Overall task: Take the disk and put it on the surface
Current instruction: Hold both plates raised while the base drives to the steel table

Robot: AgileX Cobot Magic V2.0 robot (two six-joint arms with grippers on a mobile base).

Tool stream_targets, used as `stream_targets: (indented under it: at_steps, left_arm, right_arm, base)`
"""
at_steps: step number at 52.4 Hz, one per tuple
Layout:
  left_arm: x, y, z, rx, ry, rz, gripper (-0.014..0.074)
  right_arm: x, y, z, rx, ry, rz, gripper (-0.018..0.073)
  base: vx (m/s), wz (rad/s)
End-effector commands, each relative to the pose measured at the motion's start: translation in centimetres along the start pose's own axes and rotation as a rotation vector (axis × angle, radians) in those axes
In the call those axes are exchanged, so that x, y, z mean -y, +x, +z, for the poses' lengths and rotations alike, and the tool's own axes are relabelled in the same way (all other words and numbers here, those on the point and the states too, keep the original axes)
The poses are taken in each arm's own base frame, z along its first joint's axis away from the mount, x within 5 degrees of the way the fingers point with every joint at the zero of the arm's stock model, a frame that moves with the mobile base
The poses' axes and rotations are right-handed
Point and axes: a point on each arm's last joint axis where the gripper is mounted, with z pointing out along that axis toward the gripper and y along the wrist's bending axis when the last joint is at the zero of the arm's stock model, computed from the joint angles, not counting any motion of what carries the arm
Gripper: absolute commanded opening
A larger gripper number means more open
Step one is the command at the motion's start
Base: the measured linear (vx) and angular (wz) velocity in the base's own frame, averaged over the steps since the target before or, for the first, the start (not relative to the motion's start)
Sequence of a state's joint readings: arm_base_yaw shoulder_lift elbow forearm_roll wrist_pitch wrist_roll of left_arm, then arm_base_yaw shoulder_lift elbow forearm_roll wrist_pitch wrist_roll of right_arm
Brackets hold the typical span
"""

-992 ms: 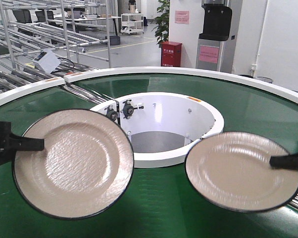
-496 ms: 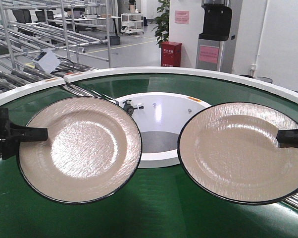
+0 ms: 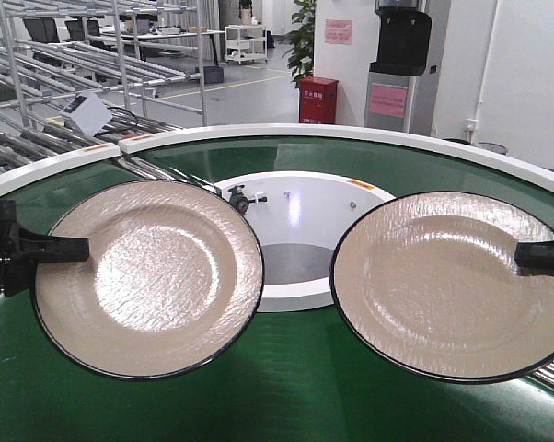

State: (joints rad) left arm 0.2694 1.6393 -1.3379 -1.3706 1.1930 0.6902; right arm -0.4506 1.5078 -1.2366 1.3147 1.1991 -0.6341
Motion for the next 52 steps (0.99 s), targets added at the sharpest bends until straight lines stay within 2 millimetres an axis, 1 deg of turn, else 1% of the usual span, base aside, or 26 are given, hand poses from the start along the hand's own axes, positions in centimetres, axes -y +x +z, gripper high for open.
stream_targets:
  at_steps: [1, 19, 29, 40, 52]
  left_arm:
    - [3.97, -0.64, -1.16, 0.063, 0.169, 0.009, -0.0008]
    - [3.96, -0.64, -1.16, 0.064, 0.169, 0.010, -0.0008]
    - [3.96, -0.64, -1.16, 0.064, 0.169, 0.010, -0.0008]
    - [3.96, -0.64, -1.16, 0.064, 0.169, 0.010, -0.0008]
    - [3.93, -0.65, -1.15, 0.064, 0.168, 0.009, -0.0008]
  right_arm:
    - [-3.12, -0.75, -1.08, 0.087, -0.125, -0.018, -0.0009]
    - [-3.12, -0.75, -1.08, 0.087, -0.125, -0.018, -0.0009]
    - [-3.09, -0.77, -1.07, 0.087, -0.125, -0.017, -0.0009]
    - [-3.09, -0.77, -1.07, 0.087, -0.125, -0.017, -0.0009]
    - [-3.08, -0.76, -1.06, 0.087, -0.124, -0.017, -0.0009]
  base:
    - [0.00, 0.00]
    - [0.00, -0.01]
    - [-0.04, -0.17]
    - [-0.10, -0.40]
    - [-0.15, -0.59]
